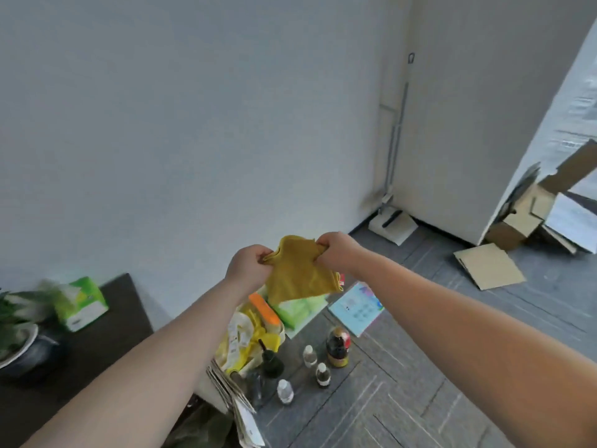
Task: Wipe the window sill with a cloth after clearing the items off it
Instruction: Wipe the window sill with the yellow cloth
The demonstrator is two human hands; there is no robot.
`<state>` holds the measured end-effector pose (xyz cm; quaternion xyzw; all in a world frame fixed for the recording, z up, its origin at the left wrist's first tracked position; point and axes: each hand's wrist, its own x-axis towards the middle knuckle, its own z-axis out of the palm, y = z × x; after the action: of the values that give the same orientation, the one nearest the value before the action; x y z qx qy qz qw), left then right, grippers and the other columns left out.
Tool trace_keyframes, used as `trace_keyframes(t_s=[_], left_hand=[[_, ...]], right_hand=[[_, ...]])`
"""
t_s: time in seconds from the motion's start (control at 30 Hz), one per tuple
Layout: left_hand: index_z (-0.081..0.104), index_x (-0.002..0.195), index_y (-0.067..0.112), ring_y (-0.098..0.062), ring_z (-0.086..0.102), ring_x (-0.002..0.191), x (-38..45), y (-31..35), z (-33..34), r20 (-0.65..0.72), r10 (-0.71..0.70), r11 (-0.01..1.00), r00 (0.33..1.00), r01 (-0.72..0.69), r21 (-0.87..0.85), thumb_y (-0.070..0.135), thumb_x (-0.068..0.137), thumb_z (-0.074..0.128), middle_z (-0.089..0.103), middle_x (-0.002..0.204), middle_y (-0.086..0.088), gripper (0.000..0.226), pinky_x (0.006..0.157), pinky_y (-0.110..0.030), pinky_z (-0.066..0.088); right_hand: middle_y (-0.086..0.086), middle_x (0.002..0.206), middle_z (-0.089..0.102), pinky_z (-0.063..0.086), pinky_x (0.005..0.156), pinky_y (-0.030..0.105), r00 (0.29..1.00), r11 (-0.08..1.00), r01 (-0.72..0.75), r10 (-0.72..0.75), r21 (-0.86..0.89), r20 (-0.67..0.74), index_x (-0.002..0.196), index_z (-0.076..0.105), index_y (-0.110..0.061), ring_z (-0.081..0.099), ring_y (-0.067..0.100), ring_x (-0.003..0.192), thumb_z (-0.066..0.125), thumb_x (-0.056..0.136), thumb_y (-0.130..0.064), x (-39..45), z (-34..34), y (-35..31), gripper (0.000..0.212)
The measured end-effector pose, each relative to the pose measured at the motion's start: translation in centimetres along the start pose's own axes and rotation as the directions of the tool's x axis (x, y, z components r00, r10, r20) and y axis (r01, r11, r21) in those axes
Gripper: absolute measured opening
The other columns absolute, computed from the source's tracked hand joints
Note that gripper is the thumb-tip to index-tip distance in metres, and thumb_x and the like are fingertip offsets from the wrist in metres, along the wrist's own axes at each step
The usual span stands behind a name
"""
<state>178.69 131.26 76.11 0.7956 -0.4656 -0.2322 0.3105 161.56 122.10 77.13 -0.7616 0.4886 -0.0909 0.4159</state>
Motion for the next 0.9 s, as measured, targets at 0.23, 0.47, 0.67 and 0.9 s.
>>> trace_keyframes(t_s=[0.23, 0.47, 0.67, 0.9], left_hand=[[0.066, 0.084, 0.021, -0.025, 0.062, 0.089, 2.3, 14.7, 10.6, 0.167, 0.168, 0.985, 0.972, -0.173, 0.016, 0.010, 0.080, 0.064, 0.068, 0.091, -0.006, 0.012, 0.080, -0.035, 0.050], [0.068, 0.088, 0.017, -0.022, 0.059, 0.082, 5.5, 28.5, 25.2, 0.384, 0.350, 0.924, 0.854, -0.383, 0.010, 0.005, 0.082, 0.060, 0.065, 0.085, -0.003, 0.015, 0.073, -0.030, 0.049], [0.062, 0.084, 0.024, -0.024, 0.061, 0.094, 8.5, 41.2, 41.8, 0.595, 0.462, 0.853, 0.658, -0.514, -0.094, 0.006, 0.084, 0.061, 0.064, 0.091, -0.003, 0.018, 0.088, -0.040, 0.052], [0.064, 0.085, 0.020, -0.022, 0.058, 0.087, 9.3, 56.2, 58.0, 0.743, 0.521, 0.773, 0.420, -0.602, -0.201, 0.005, 0.085, 0.059, 0.062, 0.086, -0.006, 0.015, 0.077, -0.037, 0.052]], right_hand=[[-0.004, 0.075, 0.050, 0.041, 0.060, 0.023, 0.970, 0.992, -0.095, 0.112, 0.087, -0.217, 0.086, 0.061, -0.018, 0.053, 0.020, 0.083, 0.057, 0.080, -0.005, -4.1, -14.2, 11.3, 0.014], [-0.001, 0.077, 0.050, 0.038, 0.052, 0.022, 0.860, 0.927, -0.274, 0.356, 0.258, -0.366, 0.079, 0.059, -0.019, 0.050, 0.015, 0.070, 0.055, 0.083, -0.004, -8.2, -25.4, 24.7, 0.016], [0.002, 0.092, 0.059, 0.048, 0.070, 0.028, 0.696, 0.843, -0.394, 0.533, 0.365, -0.481, 0.099, 0.064, -0.016, 0.057, 0.020, 0.090, 0.056, 0.087, -0.004, -9.8, -35.5, 37.2, 0.018], [0.004, 0.082, 0.056, 0.046, 0.062, 0.023, 0.446, 0.691, -0.508, 0.721, 0.514, -0.530, 0.091, 0.061, -0.011, 0.054, 0.017, 0.077, 0.051, 0.089, -0.001, -13.5, -48.2, 49.7, 0.014]])
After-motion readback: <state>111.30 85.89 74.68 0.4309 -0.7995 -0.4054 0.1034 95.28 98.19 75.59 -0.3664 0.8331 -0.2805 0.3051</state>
